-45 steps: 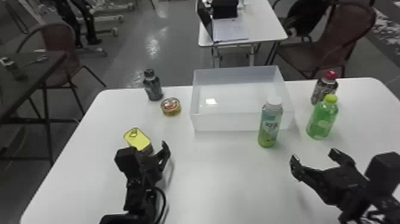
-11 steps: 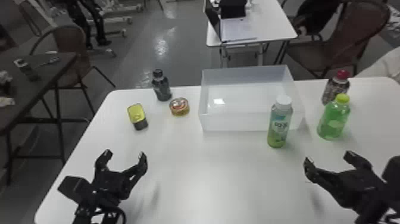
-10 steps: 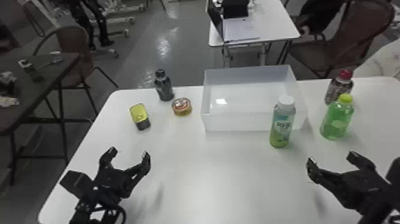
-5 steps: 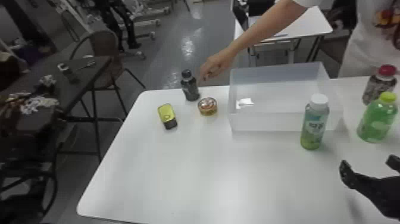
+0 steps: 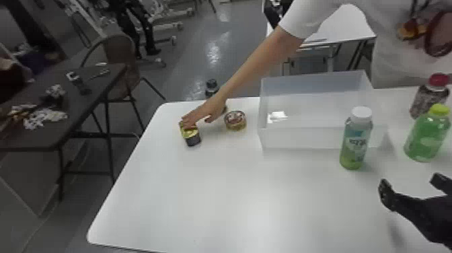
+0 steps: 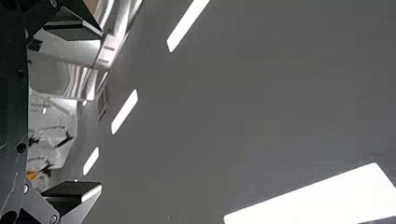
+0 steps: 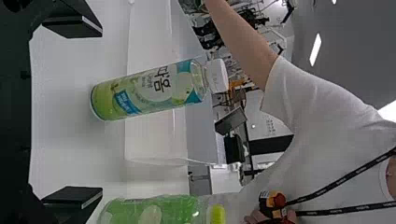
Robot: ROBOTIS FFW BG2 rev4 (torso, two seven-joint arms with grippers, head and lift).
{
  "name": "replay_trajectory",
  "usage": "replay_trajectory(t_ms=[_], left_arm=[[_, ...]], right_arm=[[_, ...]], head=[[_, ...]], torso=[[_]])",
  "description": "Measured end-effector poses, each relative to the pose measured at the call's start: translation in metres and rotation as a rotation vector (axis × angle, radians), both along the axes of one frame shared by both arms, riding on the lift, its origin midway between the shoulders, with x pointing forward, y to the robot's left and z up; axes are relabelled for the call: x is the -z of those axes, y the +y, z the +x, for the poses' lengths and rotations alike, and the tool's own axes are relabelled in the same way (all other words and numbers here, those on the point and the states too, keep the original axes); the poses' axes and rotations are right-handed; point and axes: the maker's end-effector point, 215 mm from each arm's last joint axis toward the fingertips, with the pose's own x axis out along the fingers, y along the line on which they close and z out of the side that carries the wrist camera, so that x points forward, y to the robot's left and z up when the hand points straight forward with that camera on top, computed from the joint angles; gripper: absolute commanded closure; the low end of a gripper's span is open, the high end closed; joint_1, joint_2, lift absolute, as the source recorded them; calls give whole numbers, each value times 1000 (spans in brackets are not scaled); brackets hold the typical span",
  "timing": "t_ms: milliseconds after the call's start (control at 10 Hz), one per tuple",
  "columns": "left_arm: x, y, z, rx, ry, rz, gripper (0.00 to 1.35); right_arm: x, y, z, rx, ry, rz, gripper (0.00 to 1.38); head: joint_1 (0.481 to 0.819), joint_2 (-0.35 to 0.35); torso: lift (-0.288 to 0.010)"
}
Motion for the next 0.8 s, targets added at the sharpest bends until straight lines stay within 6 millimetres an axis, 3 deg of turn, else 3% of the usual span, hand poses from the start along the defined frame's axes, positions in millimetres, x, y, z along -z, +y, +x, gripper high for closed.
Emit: replay_trajectory(t_ms=[200, 400, 600, 700, 800], left_arm=[[-25, 13, -64, -211, -285, -80, 162], [-32, 5, -104, -362, -488, -134, 162], [-43, 11, -133, -451, -600, -132, 160], [-26, 17, -150, -524, -690, -211, 160], [-16, 8, -150, -569, -729, -244, 168]], right_arm=[[0, 9, 2, -15, 3, 9, 102], [0, 20, 6, -36, 2, 21, 102], [4, 25, 3, -43, 12, 30, 102], [5, 26, 3, -45, 14, 32, 102], [5, 27, 3, -46, 14, 33, 102]], head=[[679, 350], [689, 350], [692, 350], [695, 350], [695, 350]], torso=[[-130], [-130], [-130], [-130], [-130]])
